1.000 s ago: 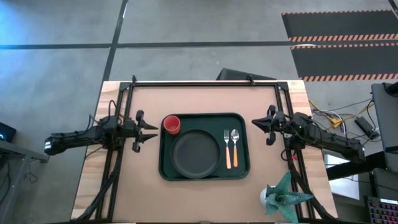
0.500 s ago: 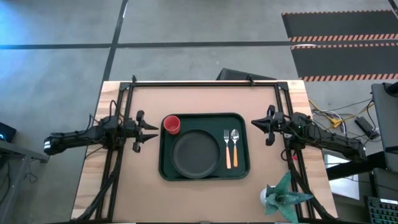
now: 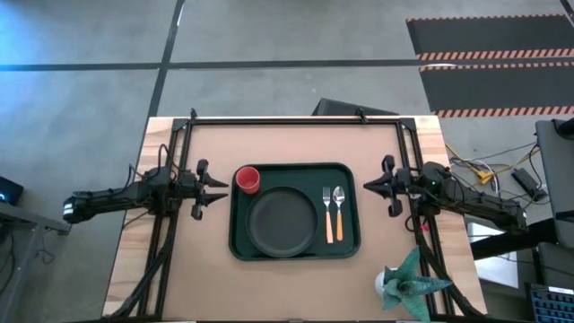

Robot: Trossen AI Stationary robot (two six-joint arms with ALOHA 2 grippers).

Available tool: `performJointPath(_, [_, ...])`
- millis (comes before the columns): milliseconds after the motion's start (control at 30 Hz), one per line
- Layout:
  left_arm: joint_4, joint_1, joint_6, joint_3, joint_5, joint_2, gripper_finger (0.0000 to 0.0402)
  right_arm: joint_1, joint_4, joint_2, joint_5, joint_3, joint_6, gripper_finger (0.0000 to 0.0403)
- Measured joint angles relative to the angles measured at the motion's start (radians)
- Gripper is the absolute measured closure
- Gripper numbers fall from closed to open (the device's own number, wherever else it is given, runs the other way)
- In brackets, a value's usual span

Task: Pick and place plate/cup/fork/spoon on tray
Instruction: Return to Home Position

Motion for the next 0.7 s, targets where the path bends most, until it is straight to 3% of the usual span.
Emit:
performJointPath(133, [0.000, 0.000, 0.001, 0.000, 0.000, 0.000, 0.0285, 0.000, -0.005, 0.000, 0.080, 0.000, -0.003, 0.0394])
performJointPath(367, [0.000, 0.000, 0.002, 0.000, 0.000, 0.000, 0.0285, -0.001, -0.021, 0.000, 0.336, -0.003, 0.009, 0.0394])
performJointPath(700, [0.000, 0.000, 0.002, 0.000, 0.000, 0.000, 0.0285, 0.000, -0.023, 0.004, 0.336, -0.003, 0.013, 0.0394])
